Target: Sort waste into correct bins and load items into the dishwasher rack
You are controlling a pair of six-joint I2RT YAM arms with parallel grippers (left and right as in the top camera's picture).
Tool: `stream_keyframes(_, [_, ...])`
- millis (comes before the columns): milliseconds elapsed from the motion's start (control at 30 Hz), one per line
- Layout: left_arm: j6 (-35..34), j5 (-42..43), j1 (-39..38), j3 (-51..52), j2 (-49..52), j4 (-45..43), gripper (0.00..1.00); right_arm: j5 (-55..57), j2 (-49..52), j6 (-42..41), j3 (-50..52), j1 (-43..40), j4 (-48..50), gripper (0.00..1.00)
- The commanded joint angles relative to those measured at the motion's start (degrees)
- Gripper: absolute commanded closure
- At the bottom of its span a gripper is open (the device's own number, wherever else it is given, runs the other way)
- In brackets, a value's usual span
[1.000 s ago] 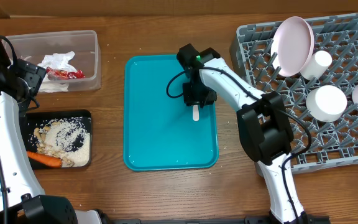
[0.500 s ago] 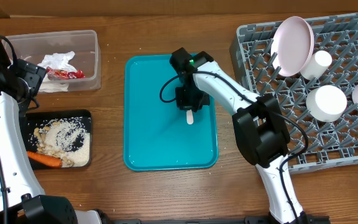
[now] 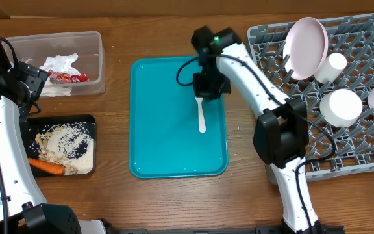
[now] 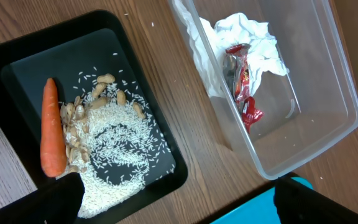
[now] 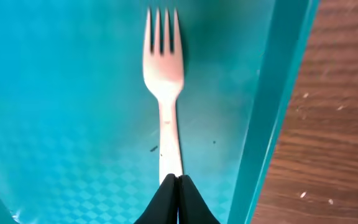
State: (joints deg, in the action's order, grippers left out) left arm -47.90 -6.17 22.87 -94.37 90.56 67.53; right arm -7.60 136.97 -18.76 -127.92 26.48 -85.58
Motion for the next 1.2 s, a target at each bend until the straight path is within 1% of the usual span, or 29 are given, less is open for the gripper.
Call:
stream_keyframes(0, [-0.5, -0.2, 0.0, -0.4, 0.2, -0.1, 0.0, -1.1, 0.0, 1.4, -0.6, 0.0, 0.2, 0.84])
stream_keyframes(33, [-0.5, -0.2, 0.0, -0.4, 0.2, -0.1, 0.01, -1.1, 0.0, 1.1, 0.3, 0.1, 0.2, 0.74])
stream_keyframes(67, [-0.5, -0.2, 0.0, -0.4, 0.2, -0.1, 0.0, -1.1, 0.0, 0.7, 1.8, 0.6, 0.5, 0.67])
stream_keyframes(100, [-0.5, -0.2, 0.0, -0.4, 0.2, -0.1, 0.0, -1.1, 0.0, 0.7, 3.0, 1.0, 0.8, 0.6])
stream_keyframes(133, [-0.5, -0.2, 0.0, -0.4, 0.2, -0.1, 0.0, -1.0, 0.0, 0.7, 5.2, 1.8, 1.6, 0.57])
stream_keyframes(167, [-0.5, -0.2, 0.0, -0.4, 0.2, -0.1, 0.0, -1.0, 0.0, 0.7, 6.8, 2.4, 2.6, 0.56])
stream_keyframes(200, [-0.5, -0.2, 0.0, -0.4, 0.2, -0.1, 0.0, -0.8, 0.0, 0.2, 9.6, 3.2, 4.0, 0.53])
stream_keyframes(233, [-0.5, -0.2, 0.0, -0.4, 0.2, -0.1, 0.0, -0.7, 0.0, -0.6, 11.6, 3.5, 5.3, 0.52])
stream_keyframes(333, [-0.5, -0.2, 0.0, -0.4, 0.2, -0.1, 0.0, -0.7, 0.0, -1.3, 16.3, 4.3, 8.9, 0.52])
stream_keyframes(500, [-0.5, -0.2, 0.0, -0.4, 0.2, -0.1, 0.0, -0.7, 0.0, -2.9, 20.2, 5.2, 11.8, 0.53])
stream_keyframes(567, [-0.5, -0.2, 0.0, -0.4, 0.2, -0.1, 0.0, 0.0, 0.0, -4.1, 21.3, 6.0, 12.5, 0.62])
stream_keyframes(633, [-0.5, -0.2, 0.0, -0.4, 0.2, -0.1, 0.0, 0.2, 0.0, -4.3, 21.7, 6.9, 13.4, 0.77])
stream_keyframes(667, [-0.5, -0.2, 0.0, -0.4, 0.2, -0.1, 0.0, 0.2, 0.0, -4.3, 21.7, 7.2, 13.6, 0.81])
stream_keyframes(767, [-0.5, -0.2, 0.0, -0.4, 0.2, -0.1, 0.0, 0.2, 0.0, -5.3, 21.7, 7.4, 13.6, 0.84])
stream_keyframes(867, [-0.5, -0.2, 0.0, -0.4, 0.2, -0.1, 0.0, 0.2, 0.0, -5.3, 21.7, 7.3, 13.4, 0.96])
stream_keyframes(1033, [-0.5, -0.2, 0.0, -0.4, 0.2, -0.1, 0.0, -0.2, 0.0, -5.3, 21.3, 7.0, 12.7, 0.96])
stream_keyframes(1167, [-0.5, -0.2, 0.0, -0.4, 0.2, 0.0, 0.0, 0.0, -0.3, -5.3, 18.4, 6.2, 9.9, 0.96])
